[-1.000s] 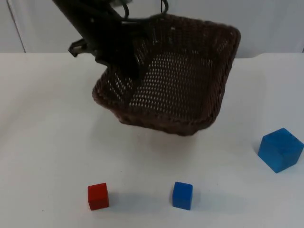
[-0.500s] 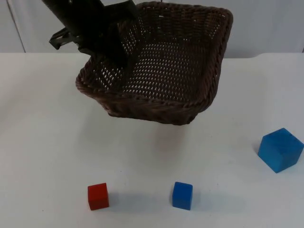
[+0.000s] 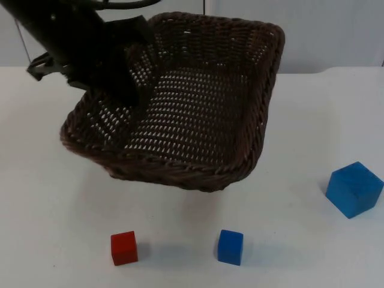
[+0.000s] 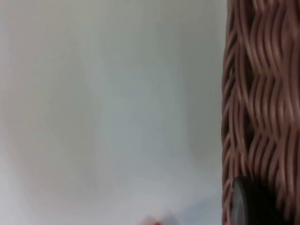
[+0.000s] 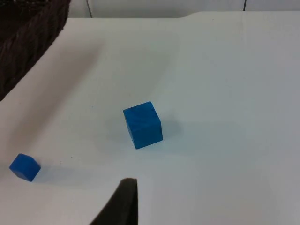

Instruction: Pick up the basket with the left hand and place the largest block into the basket with the right hand.

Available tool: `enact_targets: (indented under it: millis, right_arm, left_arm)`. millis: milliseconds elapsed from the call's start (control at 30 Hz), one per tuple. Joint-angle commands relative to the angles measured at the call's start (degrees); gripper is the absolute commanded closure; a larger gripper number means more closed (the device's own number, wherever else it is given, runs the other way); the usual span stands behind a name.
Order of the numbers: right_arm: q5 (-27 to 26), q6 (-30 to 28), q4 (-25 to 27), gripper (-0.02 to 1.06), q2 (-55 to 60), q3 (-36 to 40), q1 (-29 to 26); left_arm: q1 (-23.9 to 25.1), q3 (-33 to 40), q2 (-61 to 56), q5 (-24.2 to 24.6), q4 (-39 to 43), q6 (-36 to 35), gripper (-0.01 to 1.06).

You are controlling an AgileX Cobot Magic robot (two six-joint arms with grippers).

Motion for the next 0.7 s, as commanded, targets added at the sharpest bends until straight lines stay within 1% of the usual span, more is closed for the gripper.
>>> enact_targets:
  millis: [0, 133, 167, 233, 267, 400, 500, 533, 667]
  right_arm:
    - [-0.35, -0.10, 0.18, -0.01, -0.25, 0.13, -0.40]
    - [-0.35, -0.10, 0.18, -0.01, -0.25, 0.13, -0.40]
    - [-0.35, -0.10, 0.18, -0.01, -0.25, 0.13, -0.40]
    - [-0.35, -0.10, 0.18, -0.01, -0.25, 0.13, -0.40]
    - [-0.35, -0.10, 0.18, -0.01, -0.25, 0.13, -0.40]
    - [-0.35, -0.10, 0.18, -0.01, -0.25, 0.13, -0.40]
    - [-0.35, -0.10, 0.18, -0.01, -0.25, 0.13, -0.40]
    - [-0.35, -0.10, 0.18, -0.01, -0.25, 0.13, -0.40]
    - [-0.35, -0.10, 0.18, -0.01, -0.25, 0.13, -0.40]
  left_arm:
    - [0.88, 2.67, -2.85, -1.46, -2.23, 0.22, 1.05]
    - [4.19, 10.55, -8.26, -3.60, -4.60, 0.60, 1.05]
    - [4.19, 10.55, -8.26, -3.60, -4.60, 0.60, 1.05]
    - [5.93, 14.17, -10.90, -4.54, -6.02, 0.60, 1.05]
    - [6.80, 17.30, -12.68, -4.58, -6.43, 0.86, 1.05]
    - [6.78, 21.14, -15.28, -4.73, -6.57, 2.32, 1.05]
    - [6.78, 25.69, -17.82, -5.49, -8.59, 3.22, 1.05]
    - [6.78, 25.69, -17.82, -5.49, -8.59, 3.22, 1.05]
    - [6.78, 30.40, -20.60, -5.60, -8.61, 4.15, 1.05]
